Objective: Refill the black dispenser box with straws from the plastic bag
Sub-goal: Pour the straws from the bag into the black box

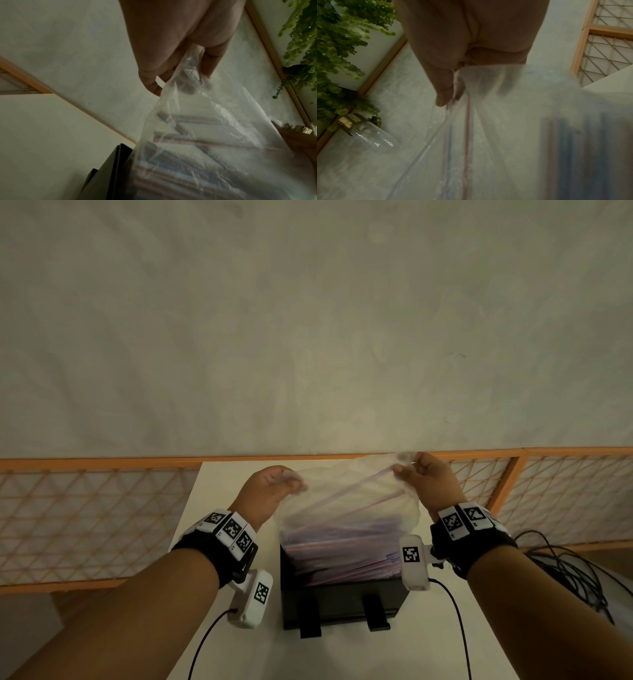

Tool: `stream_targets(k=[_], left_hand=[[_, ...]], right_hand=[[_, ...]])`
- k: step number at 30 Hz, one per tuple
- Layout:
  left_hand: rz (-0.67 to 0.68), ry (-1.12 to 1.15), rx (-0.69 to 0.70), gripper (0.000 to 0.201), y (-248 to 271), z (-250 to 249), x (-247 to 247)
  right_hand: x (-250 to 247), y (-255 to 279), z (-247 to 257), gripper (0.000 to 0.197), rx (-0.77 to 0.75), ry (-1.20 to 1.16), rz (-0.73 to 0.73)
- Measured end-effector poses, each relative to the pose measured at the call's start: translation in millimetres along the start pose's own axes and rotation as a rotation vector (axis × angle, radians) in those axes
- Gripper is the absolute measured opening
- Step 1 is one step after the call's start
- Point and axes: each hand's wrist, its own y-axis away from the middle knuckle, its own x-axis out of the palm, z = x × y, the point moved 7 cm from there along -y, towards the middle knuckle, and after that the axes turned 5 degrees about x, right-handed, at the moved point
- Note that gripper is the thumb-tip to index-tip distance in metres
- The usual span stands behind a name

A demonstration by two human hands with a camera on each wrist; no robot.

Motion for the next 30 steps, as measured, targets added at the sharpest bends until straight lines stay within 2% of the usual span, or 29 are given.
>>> stream_targets(k=[2, 4, 5, 7, 9, 12, 15, 19, 22, 23, 24, 25, 26, 27, 29, 30], left_hand=[[-0.016, -0.003, 0.011, 0.010, -1, 0, -2], [-0.022, 0.000, 0.023, 0.012, -1, 0, -3], [-0.025, 0.003, 0.028, 0.012, -1, 0, -3], [-0.030, 0.030, 0.036, 0.017, -1, -1, -4], [-0.013, 0.076, 0.033, 0.018, 0, -2, -2], [-0.017, 0.116, 0.038, 0.021, 0, -3, -3], [-0.022, 0.105, 0.068, 0.020, -1, -4, -5], [-0.026, 0.129, 0.079, 0.023, -1, -4, -6], [-0.071, 0.185, 0.063, 0.022, -3, -1, -10], [-0.074, 0.184, 0.061, 0.023, -3, -2, -9], [-0.068, 0.174, 0.051, 0.025, -3, 0, -9], [-0.044, 0.163, 0.046, 0.028, -2, 0, -7], [-0.004, 0.133, 0.028, 0.033, -1, 1, -5], [0.058, 0.072, -0.003, 0.038, 2, 3, -3], [0.233, -0.215, -0.081, 0.045, 8, 17, -2], [0.312, -0.410, -0.116, 0.039, 12, 25, -4]], right_hand=[[2, 5, 9, 0.010, -0.039, 0.001, -0.003], [6, 7, 14, 0.027, -0.046, -0.011, 0.046], [9, 8, 16, 0.028, -0.038, -0.025, 0.079], [11, 8, 18, 0.016, -0.039, -0.061, 0.095], [9, 7, 20, 0.003, -0.058, -0.014, 0.052], [4, 8, 27, 0.023, -0.121, 0.027, -0.039], [3, 8, 27, 0.021, -0.124, -0.016, -0.050], [5, 8, 27, 0.023, -0.086, -0.068, 0.025], [11, 9, 20, 0.052, -0.013, 0.088, 0.128], [16, 10, 14, 0.051, 0.020, 0.164, 0.187], [18, 11, 8, 0.036, 0.042, 0.283, 0.209], [19, 13, 9, 0.015, 0.034, 0.382, 0.196], [18, 13, 7, 0.014, 0.014, 0.421, 0.185], [15, 12, 6, 0.021, 0.000, 0.396, 0.160], [10, 13, 10, 0.019, -0.019, 0.315, 0.093], [7, 12, 14, 0.016, -0.042, 0.320, 0.060]])
